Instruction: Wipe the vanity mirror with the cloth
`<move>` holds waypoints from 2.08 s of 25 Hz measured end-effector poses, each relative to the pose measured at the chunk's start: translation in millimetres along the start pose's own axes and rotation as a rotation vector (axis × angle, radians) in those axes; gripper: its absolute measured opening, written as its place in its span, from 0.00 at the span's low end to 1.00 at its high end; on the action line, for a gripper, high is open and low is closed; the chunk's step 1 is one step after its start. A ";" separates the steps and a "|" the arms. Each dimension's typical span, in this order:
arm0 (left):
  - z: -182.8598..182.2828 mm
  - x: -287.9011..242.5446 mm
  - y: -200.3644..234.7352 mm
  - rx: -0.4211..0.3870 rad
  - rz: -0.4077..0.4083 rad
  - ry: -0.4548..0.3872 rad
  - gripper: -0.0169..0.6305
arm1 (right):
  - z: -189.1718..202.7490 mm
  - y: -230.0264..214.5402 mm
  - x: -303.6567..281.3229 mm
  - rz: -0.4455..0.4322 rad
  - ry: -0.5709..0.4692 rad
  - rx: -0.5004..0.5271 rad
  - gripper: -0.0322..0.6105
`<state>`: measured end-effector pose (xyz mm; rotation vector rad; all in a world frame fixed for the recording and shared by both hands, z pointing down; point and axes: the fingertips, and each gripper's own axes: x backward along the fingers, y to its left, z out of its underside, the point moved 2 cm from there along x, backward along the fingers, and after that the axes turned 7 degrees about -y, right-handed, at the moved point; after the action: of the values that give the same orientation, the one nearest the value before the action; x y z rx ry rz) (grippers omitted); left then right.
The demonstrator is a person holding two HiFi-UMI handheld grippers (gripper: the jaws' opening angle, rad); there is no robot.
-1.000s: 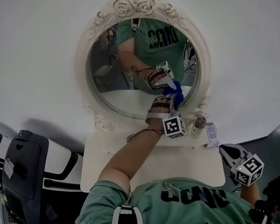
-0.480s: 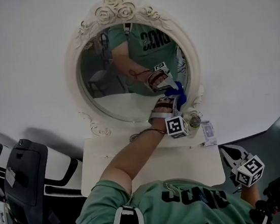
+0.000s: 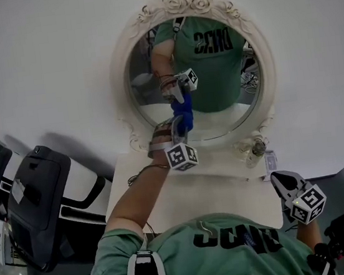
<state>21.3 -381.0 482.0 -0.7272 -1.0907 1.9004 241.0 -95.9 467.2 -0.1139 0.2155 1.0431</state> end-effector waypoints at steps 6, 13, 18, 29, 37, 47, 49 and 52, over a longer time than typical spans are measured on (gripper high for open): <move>97.1 38.4 34.8 0.009 -0.057 0.194 0.11 | -14.5 18.4 -19.7 -0.058 0.006 0.033 0.07; 142.4 13.2 22.1 0.011 -0.048 0.297 0.11 | -11.6 14.5 -45.5 -0.088 0.022 0.043 0.07; 141.5 6.4 20.6 -0.016 -0.027 0.280 0.11 | -10.5 9.2 -37.0 -0.056 0.033 0.032 0.07; 37.5 -25.9 -35.4 -0.020 0.071 0.091 0.11 | -2.9 8.8 -24.3 -0.022 0.037 0.026 0.07; -52.7 -48.6 -75.3 -0.044 0.131 -0.056 0.11 | 11.8 -2.4 9.3 0.046 0.049 -0.004 0.07; -168.3 -84.3 -137.1 -0.104 0.231 -0.218 0.11 | 27.2 -19.4 57.5 0.156 0.057 -0.044 0.07; -167.3 -87.4 -141.6 -0.110 0.221 -0.210 0.11 | 30.9 -21.2 65.6 0.176 0.058 -0.056 0.07; -165.4 -88.3 -145.7 -0.112 0.237 -0.220 0.11 | 32.4 -23.4 68.5 0.182 0.061 -0.060 0.07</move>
<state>248.0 -344.1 541.9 -0.7498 -1.3036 2.1736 298.4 -43.4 482.7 -0.1830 0.2541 1.2286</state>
